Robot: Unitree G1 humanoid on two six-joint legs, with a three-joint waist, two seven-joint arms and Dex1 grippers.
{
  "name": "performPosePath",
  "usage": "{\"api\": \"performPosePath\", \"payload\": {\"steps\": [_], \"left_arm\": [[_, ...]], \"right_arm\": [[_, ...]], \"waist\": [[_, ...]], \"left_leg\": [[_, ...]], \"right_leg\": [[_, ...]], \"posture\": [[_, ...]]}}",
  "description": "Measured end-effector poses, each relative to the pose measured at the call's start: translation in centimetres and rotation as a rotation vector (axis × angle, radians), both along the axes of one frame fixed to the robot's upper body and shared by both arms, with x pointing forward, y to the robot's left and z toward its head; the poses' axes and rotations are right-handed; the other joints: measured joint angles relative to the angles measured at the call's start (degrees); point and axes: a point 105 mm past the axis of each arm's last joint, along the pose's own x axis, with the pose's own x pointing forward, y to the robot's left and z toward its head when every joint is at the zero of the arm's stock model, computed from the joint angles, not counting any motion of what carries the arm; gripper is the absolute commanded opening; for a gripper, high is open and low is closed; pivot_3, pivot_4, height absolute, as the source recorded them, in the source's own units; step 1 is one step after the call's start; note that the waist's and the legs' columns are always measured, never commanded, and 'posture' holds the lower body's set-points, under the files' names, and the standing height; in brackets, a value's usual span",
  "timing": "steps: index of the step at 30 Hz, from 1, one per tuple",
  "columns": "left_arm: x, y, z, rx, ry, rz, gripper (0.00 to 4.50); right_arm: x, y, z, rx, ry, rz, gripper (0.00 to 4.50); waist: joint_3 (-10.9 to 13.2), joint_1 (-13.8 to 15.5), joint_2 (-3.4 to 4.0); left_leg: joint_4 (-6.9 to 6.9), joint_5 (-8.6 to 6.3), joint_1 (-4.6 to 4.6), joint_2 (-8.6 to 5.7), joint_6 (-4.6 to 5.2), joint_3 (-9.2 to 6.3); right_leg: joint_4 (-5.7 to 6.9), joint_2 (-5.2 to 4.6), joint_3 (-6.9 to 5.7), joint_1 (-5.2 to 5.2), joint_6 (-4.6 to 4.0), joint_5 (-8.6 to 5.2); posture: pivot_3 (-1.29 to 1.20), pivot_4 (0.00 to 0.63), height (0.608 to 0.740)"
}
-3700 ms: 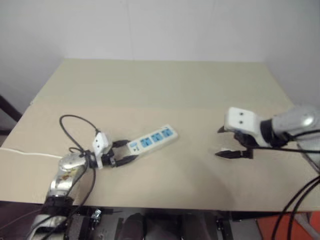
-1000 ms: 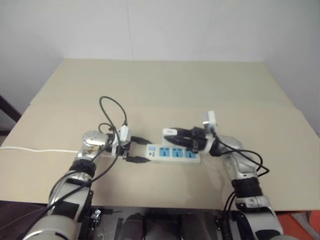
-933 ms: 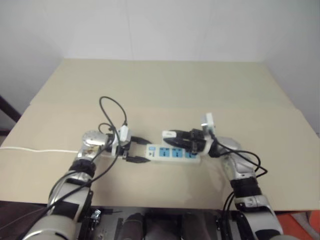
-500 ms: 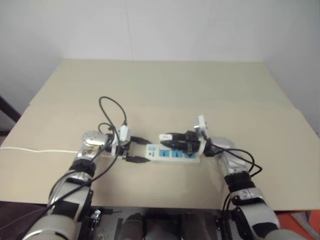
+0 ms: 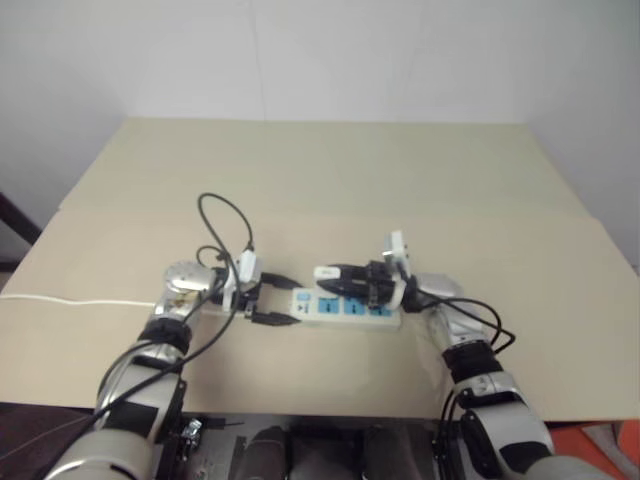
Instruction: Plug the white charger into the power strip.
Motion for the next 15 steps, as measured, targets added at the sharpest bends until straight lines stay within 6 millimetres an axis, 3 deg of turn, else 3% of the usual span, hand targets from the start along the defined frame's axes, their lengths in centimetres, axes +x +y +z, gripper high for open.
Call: {"api": "performPosePath", "payload": {"steps": [15], "left_arm": [[0.02,-0.12,0.03,-0.006,-0.001,0.001,3.17]], "right_arm": [[0.01,-0.54,-0.71,-0.021,0.009,-0.005,1.10]], "waist": [[0.0,0.1,0.00]], "left_leg": [[0.00,0.00,-0.01,-0.01,0.00,0.00]], "right_leg": [[-0.01,-0.01,0.00,0.01,0.00,0.00]], "posture": [[0.00,0.150,0.740]]}}
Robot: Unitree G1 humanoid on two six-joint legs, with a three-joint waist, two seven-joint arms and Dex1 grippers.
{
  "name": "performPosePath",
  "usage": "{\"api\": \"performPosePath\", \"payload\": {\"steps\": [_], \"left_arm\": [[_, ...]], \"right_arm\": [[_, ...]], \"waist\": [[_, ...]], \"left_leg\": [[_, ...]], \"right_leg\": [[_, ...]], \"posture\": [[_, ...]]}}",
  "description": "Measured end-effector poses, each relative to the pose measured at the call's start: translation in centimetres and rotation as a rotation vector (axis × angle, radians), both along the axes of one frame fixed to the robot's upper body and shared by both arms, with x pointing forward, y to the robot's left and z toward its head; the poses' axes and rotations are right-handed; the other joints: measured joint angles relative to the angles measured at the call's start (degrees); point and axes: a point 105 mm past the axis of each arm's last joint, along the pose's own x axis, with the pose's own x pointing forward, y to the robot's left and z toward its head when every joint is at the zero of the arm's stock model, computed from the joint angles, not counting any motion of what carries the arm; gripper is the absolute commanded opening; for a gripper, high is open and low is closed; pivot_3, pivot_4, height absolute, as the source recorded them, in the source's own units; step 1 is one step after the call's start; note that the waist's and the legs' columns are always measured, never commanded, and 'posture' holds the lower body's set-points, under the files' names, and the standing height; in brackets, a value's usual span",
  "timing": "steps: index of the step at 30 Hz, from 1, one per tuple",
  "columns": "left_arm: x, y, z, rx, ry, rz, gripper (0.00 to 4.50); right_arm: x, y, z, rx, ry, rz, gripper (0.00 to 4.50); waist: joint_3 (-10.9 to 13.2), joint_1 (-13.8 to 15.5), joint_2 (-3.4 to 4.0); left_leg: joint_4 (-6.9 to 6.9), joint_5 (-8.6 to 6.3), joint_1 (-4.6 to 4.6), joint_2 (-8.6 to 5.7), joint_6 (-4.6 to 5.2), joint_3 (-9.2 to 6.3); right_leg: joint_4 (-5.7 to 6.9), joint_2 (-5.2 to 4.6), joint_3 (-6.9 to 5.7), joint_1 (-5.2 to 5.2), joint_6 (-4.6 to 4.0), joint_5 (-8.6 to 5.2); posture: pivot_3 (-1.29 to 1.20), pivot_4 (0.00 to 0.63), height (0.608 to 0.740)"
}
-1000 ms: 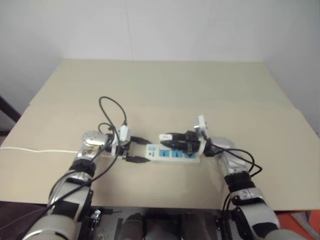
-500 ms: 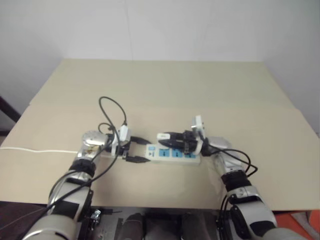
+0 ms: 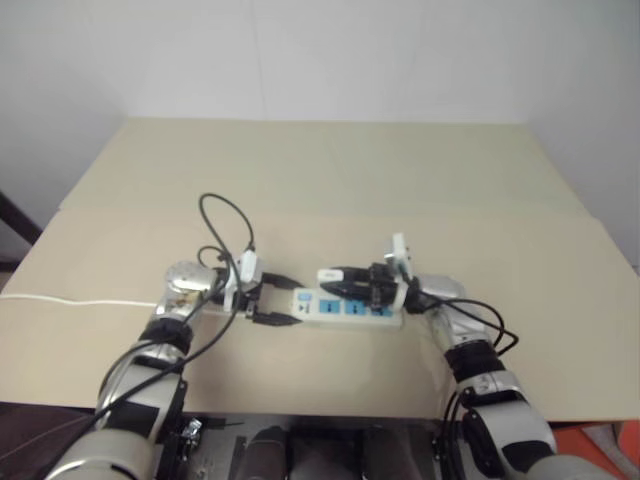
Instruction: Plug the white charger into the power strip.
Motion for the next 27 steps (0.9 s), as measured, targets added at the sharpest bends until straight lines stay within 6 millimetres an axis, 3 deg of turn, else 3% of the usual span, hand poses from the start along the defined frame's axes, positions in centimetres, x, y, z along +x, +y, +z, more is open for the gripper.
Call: {"api": "performPosePath", "payload": {"steps": [14,27], "left_arm": [[0.1,0.3,-0.2,0.011,0.010,0.015,3.17],[0.1,0.3,-0.5,0.031,0.032,0.024,3.17]], "right_arm": [[-0.2,0.5,-1.1,-0.078,-0.130,0.002,1.10],[-0.2,0.5,-2.2,-0.076,-0.067,-0.010,1.10]], "waist": [[0.0,-0.5,0.01],[-0.8,-0.6,-0.01]], "left_leg": [[-0.05,-0.01,0.72,0.02,0.00,-0.05],[-0.14,-0.01,0.91,0.05,0.00,-0.09]], "right_leg": [[-0.10,0.01,0.00,0.70,0.02,-0.02],[-0.09,0.01,0.09,0.79,0.01,-0.02]], "posture": [[0.00,0.150,0.740],[0.00,0.150,0.740]]}}
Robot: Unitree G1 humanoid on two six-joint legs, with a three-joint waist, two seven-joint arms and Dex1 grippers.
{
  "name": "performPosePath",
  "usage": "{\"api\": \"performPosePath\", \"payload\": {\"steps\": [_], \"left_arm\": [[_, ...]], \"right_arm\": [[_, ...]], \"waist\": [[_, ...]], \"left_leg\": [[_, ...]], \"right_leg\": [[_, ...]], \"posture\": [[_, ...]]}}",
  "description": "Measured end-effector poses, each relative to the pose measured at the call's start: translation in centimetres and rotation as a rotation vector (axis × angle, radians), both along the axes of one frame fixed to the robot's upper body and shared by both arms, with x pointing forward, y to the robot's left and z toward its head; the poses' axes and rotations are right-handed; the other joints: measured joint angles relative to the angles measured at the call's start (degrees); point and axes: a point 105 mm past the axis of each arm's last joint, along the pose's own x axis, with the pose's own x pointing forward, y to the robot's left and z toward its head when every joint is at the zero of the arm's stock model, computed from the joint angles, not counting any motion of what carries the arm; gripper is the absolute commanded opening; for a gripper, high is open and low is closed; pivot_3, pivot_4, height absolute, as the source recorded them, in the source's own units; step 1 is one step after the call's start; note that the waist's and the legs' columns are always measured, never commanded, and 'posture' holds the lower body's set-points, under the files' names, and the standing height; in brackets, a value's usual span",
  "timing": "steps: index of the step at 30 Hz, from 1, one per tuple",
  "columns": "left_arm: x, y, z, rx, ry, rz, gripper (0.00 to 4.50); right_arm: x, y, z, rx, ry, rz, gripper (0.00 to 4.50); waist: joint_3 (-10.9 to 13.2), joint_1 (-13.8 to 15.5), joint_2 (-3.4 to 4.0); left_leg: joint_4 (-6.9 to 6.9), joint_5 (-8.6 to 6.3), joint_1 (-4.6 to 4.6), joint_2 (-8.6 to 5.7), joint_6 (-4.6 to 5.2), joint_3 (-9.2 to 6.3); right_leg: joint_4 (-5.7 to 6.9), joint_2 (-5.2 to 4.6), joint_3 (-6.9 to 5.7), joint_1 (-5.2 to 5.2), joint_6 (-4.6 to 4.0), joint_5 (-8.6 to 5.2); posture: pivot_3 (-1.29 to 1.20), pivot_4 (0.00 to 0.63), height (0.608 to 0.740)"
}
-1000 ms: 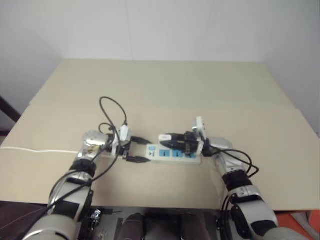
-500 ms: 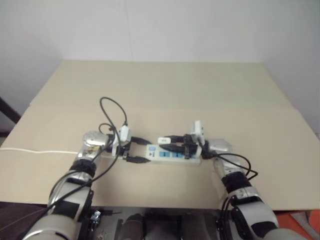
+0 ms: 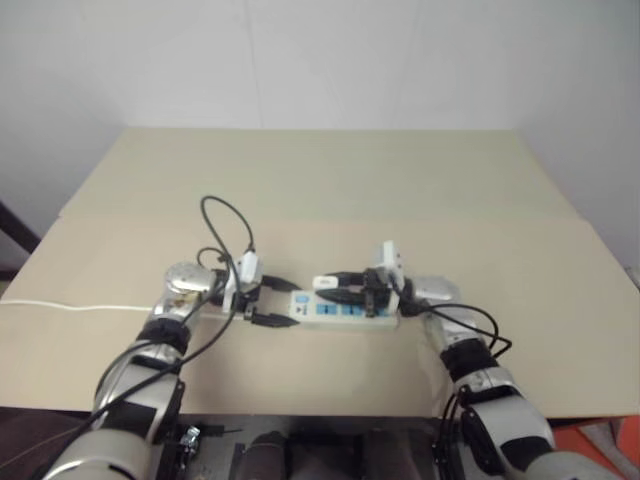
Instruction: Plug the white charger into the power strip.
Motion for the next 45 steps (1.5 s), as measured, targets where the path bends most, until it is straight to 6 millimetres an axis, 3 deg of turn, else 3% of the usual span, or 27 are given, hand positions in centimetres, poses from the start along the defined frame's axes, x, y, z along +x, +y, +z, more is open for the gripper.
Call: {"api": "performPosePath", "payload": {"steps": [17,27,31,35,41,45], "left_arm": [[0.0,0.3,-0.2,0.017,0.014,0.010,3.17],[0.0,0.2,-0.3,0.016,0.015,0.009,3.17],[0.0,0.2,-0.3,0.015,0.014,0.009,3.17],[-0.2,0.2,-0.3,0.002,0.027,-0.006,4.49],[0.4,0.3,2.7,-0.137,-0.021,0.024,4.49],[0.2,1.9,7.6,-0.275,-0.079,0.095,4.49]], "right_arm": [[-0.1,0.2,-0.6,0.002,-0.002,-0.031,1.10],[0.6,-0.9,-0.8,-0.041,-0.055,-0.103,4.47],[0.6,-1.2,-0.8,-0.045,-0.074,-0.109,4.49],[0.6,-1.4,-0.8,-0.050,-0.080,-0.111,4.50],[0.7,-1.9,-0.7,-0.066,-0.087,-0.120,4.50],[0.1,-2.9,0.1,-0.068,-0.139,-0.139,4.50]], "waist": [[-0.5,-0.3,-0.29],[-0.7,-0.2,-0.59],[-0.7,-0.2,-0.59],[-0.7,-0.1,-0.58],[-0.7,-0.1,-0.59],[-0.5,-0.2,-0.54]], "left_leg": [[-0.05,0.00,0.14,0.05,0.00,0.02],[-0.07,-0.01,0.14,0.09,0.00,-0.01],[-0.07,-0.01,0.13,0.10,0.00,-0.01],[-0.07,-0.01,0.13,0.09,0.00,-0.01],[-0.08,-0.01,0.12,0.09,0.00,-0.02],[-0.14,-0.01,-0.03,0.17,0.00,-0.07]], "right_leg": [[0.03,0.04,0.09,0.04,-0.02,-0.02],[0.00,0.09,0.08,0.04,-0.03,-0.02],[-0.01,0.09,0.08,0.04,-0.03,-0.03],[-0.01,0.08,0.08,0.05,-0.04,-0.03],[-0.02,0.07,0.08,0.05,-0.04,-0.03],[-0.04,0.05,0.10,-0.09,-0.04,-0.03]], "posture": [[0.00,0.150,0.740],[0.00,0.150,0.740],[0.00,0.150,0.740],[0.00,0.150,0.740],[0.00,0.150,0.740],[0.00,0.150,0.740]]}}
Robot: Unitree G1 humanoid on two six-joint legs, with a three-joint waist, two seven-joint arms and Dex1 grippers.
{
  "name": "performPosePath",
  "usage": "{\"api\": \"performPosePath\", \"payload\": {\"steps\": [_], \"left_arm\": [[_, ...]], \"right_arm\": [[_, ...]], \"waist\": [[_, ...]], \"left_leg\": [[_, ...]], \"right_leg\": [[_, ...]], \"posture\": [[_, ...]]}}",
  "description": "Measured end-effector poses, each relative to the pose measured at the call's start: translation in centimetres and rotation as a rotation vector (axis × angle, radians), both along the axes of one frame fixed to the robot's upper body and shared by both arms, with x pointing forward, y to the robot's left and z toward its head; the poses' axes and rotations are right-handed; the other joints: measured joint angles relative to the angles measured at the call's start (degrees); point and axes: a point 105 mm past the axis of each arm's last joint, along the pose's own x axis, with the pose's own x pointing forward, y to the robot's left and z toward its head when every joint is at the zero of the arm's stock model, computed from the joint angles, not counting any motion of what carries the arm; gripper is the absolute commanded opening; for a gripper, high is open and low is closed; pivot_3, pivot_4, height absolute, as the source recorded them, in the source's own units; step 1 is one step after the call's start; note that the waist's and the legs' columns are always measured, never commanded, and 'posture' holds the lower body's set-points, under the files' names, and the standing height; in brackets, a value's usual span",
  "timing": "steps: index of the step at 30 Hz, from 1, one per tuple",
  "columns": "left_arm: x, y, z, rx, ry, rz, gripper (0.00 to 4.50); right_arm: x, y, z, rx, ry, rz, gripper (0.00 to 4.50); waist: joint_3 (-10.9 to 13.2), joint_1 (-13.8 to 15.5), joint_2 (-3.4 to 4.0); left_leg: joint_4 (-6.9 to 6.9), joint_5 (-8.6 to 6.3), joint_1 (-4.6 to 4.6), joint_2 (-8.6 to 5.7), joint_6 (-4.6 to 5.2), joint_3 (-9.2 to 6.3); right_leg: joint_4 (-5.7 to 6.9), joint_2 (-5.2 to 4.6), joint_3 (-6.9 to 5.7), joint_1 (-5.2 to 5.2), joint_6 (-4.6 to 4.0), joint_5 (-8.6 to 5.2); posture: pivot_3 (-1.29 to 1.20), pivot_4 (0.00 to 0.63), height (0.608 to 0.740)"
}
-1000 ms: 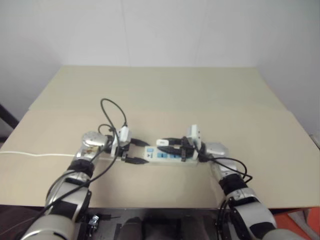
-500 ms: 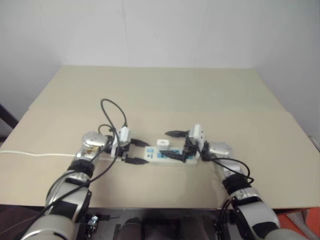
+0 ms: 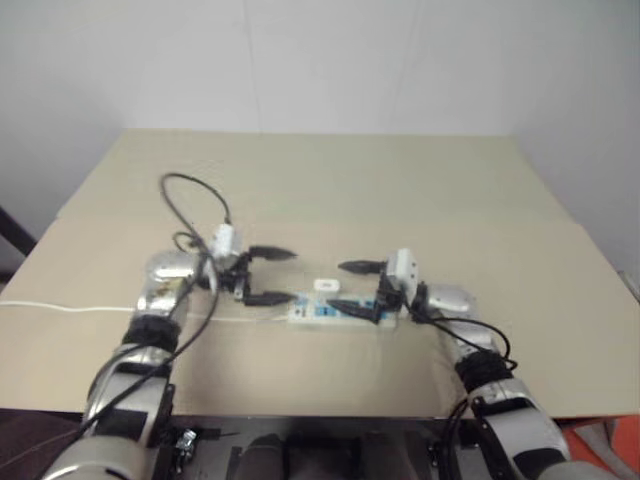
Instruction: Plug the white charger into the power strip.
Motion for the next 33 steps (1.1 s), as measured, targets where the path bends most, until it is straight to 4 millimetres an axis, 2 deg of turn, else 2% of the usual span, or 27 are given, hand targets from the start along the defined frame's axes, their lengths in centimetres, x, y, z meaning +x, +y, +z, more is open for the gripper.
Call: {"api": "performPosePath", "payload": {"steps": [2,4,6,9,13,20,33], "left_arm": [[-0.8,1.7,1.8,-0.007,-0.009,0.023,4.49],[-1.5,3.9,2.4,0.027,-0.047,0.099,4.49],[-2.0,6.2,2.0,0.057,-0.038,0.180,4.49],[-3.1,7.9,1.0,0.125,0.010,0.209,4.49],[-4.8,10.9,0.1,0.206,0.066,0.273,4.49],[-5.4,10.8,-0.3,0.220,0.070,0.262,4.49],[-5.4,10.3,-0.3,0.211,0.072,0.262,4.49]], "right_arm": [[-0.8,-1.1,0.2,-0.018,-0.010,-0.005,4.50],[-1.7,-3.5,0.6,-0.088,-0.020,-0.021,4.50],[-2.1,-6.0,1.7,-0.142,-0.027,-0.060,4.50],[-2.9,-8.4,4.7,-0.271,-0.066,-0.055,4.50],[-4.4,-13.0,6.4,-0.479,0.035,-0.106,4.50],[-5.3,-13.7,5.6,-0.512,0.103,-0.093,4.50],[-5.5,-15.0,6.2,-0.558,0.107,-0.151,4.50]], "waist": [[0.1,-0.1,0.15],[0.4,0.1,0.55],[0.8,0.2,0.67],[1.3,0.2,0.74],[1.4,0.2,0.70],[1.4,0.2,0.65],[1.4,0.2,0.63]], "left_leg": [[-0.04,0.00,-0.01,-0.02,0.00,0.01],[-0.04,0.00,-0.04,-0.09,0.00,0.06],[-0.04,0.00,-0.07,-0.10,0.00,0.09],[-0.06,0.00,-0.14,-0.05,0.00,0.09],[-0.26,-0.01,-0.50,-0.02,0.01,0.09],[-0.11,0.00,-0.83,-0.04,0.01,0.15],[-0.08,0.00,-0.86,-0.04,0.01,0.17]], "right_leg": [[-0.04,-0.04,0.01,-0.02,0.01,0.00],[-0.09,-0.21,0.04,-0.03,0.04,-0.02],[-0.10,-0.21,0.05,-0.07,0.04,-0.02],[-0.12,-0.17,0.01,-0.15,0.03,-0.04],[-0.26,-0.14,-0.07,-0.54,-0.05,-0.07],[-0.16,-0.18,-0.04,-0.81,-0.04,-0.05],[-0.15,-0.16,-0.04,-0.84,-0.03,-0.05]], "posture": [[0.00,0.150,0.740],[0.00,0.150,0.740],[0.00,0.150,0.740],[0.00,0.150,0.740],[0.00,0.150,0.740],[0.00,0.150,0.740],[0.00,0.150,0.740]]}}
